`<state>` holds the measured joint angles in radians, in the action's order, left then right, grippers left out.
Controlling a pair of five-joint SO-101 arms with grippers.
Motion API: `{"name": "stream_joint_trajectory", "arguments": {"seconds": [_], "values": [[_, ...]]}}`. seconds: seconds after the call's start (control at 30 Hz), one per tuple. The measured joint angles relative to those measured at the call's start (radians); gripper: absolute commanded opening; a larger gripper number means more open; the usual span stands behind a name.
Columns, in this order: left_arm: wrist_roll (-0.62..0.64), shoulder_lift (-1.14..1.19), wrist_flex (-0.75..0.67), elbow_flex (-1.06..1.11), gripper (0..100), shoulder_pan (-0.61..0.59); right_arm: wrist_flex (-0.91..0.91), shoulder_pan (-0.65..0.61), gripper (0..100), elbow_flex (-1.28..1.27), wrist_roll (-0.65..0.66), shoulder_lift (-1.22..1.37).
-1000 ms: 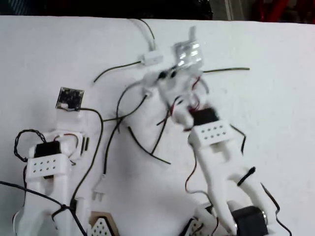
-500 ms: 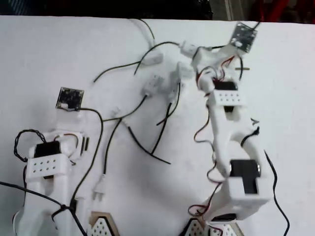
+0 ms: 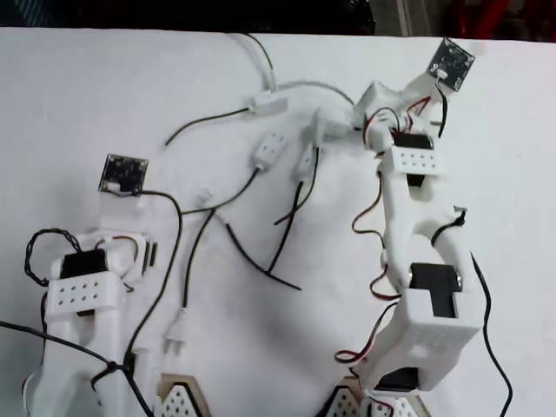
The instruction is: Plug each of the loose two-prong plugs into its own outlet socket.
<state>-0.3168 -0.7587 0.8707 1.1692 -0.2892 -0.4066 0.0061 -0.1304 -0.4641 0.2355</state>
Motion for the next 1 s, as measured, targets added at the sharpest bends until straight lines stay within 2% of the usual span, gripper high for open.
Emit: {"name": "stream_joint_trajectory", "arguments": {"seconds": [0.3, 0.57, 0.77, 1.0], "values": [[0.0, 0.0, 0.0, 0.0, 16, 0.0, -0.29, -0.028, 23.0, 0.002, 0.0, -0.18], [0.0, 0.0, 0.0, 0.0, 16, 0.0, -0.589, -0.241, 23.0, 0.002, 0.166, -0.213], [0.0, 0.0, 0.0, 0.0, 16, 0.0, -0.517, -0.384, 22.9, -0.101, 0.215, -0.215], [0.0, 0.0, -0.002, 0.015, 16, 0.0, -0.293, -0.422, 22.9, -0.209, 0.221, -0.176]]}}
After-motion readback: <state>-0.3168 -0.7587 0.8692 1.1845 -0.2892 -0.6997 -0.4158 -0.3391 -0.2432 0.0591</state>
